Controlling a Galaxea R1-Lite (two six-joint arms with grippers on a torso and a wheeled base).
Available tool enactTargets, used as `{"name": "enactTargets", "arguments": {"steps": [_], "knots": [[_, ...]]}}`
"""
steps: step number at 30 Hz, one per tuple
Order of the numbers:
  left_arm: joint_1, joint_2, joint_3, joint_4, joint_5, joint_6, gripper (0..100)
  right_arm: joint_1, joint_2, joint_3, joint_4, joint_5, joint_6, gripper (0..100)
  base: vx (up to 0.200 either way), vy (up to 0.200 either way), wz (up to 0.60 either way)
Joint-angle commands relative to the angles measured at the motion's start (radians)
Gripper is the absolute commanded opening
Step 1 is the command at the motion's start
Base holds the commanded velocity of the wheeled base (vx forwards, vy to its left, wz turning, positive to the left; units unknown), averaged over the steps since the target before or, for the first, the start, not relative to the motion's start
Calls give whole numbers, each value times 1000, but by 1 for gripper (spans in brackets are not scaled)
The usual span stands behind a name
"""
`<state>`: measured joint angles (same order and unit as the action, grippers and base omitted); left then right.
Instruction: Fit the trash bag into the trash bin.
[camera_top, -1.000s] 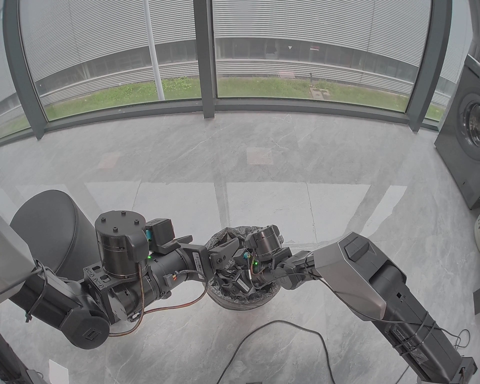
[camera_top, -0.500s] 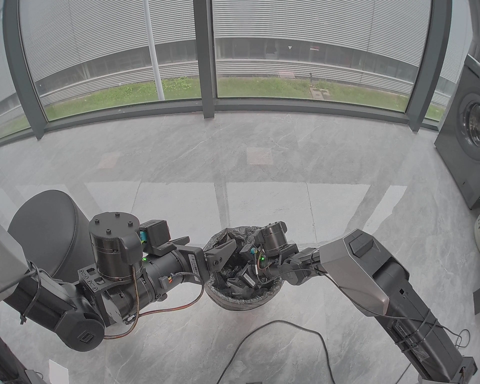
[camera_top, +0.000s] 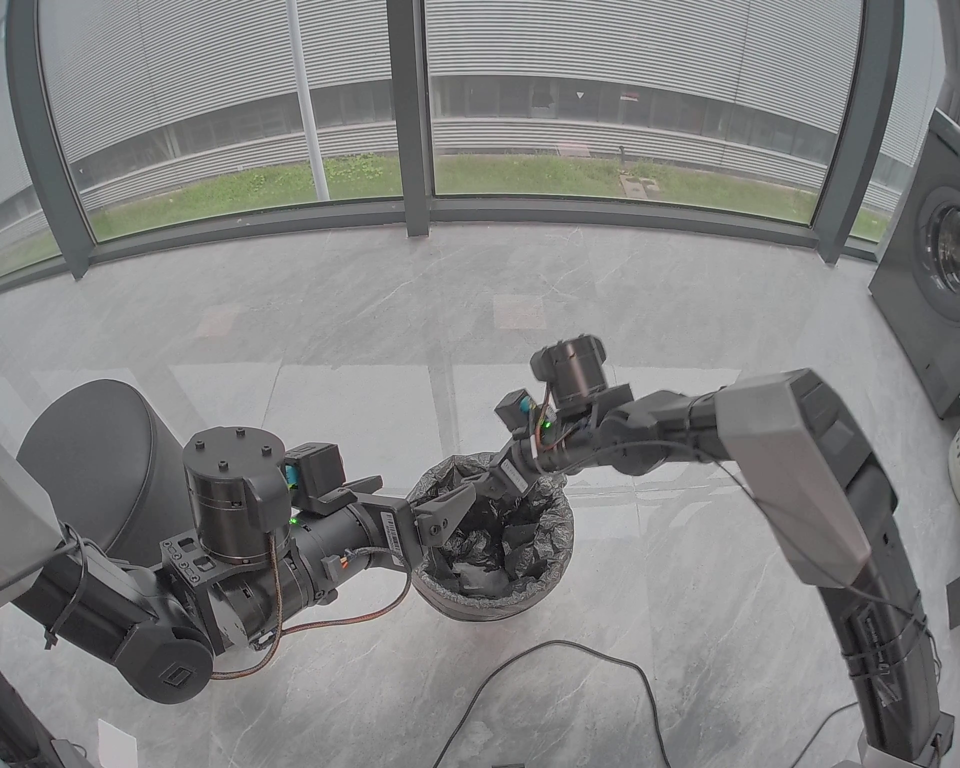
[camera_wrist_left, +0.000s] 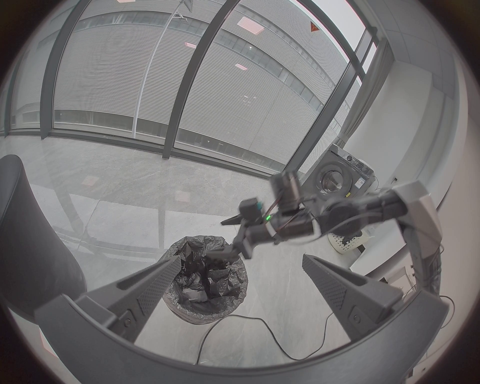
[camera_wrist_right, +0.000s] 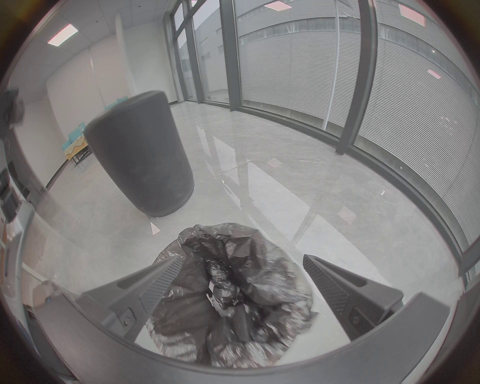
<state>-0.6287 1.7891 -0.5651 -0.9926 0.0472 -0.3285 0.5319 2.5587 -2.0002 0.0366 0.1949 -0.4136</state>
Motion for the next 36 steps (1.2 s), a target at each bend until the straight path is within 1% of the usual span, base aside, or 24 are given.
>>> {"name": "enactTargets", "arguments": {"steps": [1, 2, 3, 4, 6, 7, 9, 10, 11, 13, 16, 21, 22, 23, 24, 25, 26, 27, 28, 29, 30, 31, 33, 36], "knots": [[3, -11, 2, 0, 2, 0, 100, -101, -298, 0, 263, -40, 33, 100, 0, 0, 0], [3, -13, 2, 0, 2, 0, 100, -110, -311, 0, 293, -46, 41, 100, 0, 0, 0], [7, -24, 5, 0, 3, 3, 100, -151, -379, 0, 456, -94, 88, 100, 0, 0, 0], [7, -24, 5, 0, 3, 3, 100, -151, -379, 0, 456, -94, 88, 100, 0, 0, 0], [15, -70, 31, -1, 5, 31, 100, -239, -551, 0, 968, -230, 262, 100, 0, 0, 0], [18, -86, 39, -1, 3, 37, 100, -257, -584, 0, 1103, -253, 311, 100, 0, 0, 0], [34, -139, 67, -1, 3, 49, 100, -294, -654, 0, 1485, -296, 480, 100, 0, 0, 0], [37, -151, 71, 0, 3, 49, 100, -297, -666, 0, 1534, -302, 515, 100, 0, 0, 0], [55, -192, 83, 0, 3, 49, 100, -291, -698, 0, 1534, -311, 656, 100, 0, 0, 0], [92, -252, 99, 0, 3, 49, 100, -290, -730, 0, 1516, -373, 793, 100, 0, 0, 0], [182, -359, 133, 2, 2, 62, 100, -233, -870, 0, 1534, -453, 780, 100, 0, 0, 0], [351, -600, 315, 2, -13, 105, 100, -217, -1313, 0, 1511, -456, 595, 100, 0, 0, 0], [351, -600, 315, 2, -13, 105, 100, -217, -1313, 0, 1511, -456, 595, 100, 0, 0, 0], [409, -717, 399, 6, -20, 106, 100, -217, -1470, 113, 1431, -463, 573, 100, 0, 0, 0], [409, -717, 399, 6, -20, 106, 100, -217, -1470, 113, 1431, -463, 573, 100, 0, 0, 0], [448, -789, 439, 11, -43, 108, 100, -224, -1572, 282, 1336, -465, 575, 100, 0, 0, 0], [503, -884, 484, 18, -79, 115, 100, -240, -1727, 537, 1131, -468, 564, 100, 0, 0, 0], [508, -892, 487, 18, -83, 117, 100, -242, -1741, 558, 1109, -468, 564, 100, 0, 0, 0], [574, -987, 528, 51, -109, 135, 100, -302, -1925, 867, 776, -500, 533, 100, 0, 0, 0], [598, -1021, 544, 68, -113, 141, 100, -326, -1991, 983, 654, -520, 512, 100, 0, 0, 0], [598, -1021, 544, 68, -113, 141, 100, -326, -1991, 983, 654, -520, 512, 100, 0, 0, 0], [659, -1136, 565, 163, -135, 154, 100, -406, -2166, 1301, 276, -578, 427, 100, 0, 0, 0], [679, -1231, 565, 284, -158, 166, 100, -444, -2261, 1476, 45, -594, 365, 100, 0, 0, 0], [679, -1369, 564, 502, -176, 226, 100, -487, -2341, 1585, -40, -589, 320, 100, 0, 0, 0]]}}
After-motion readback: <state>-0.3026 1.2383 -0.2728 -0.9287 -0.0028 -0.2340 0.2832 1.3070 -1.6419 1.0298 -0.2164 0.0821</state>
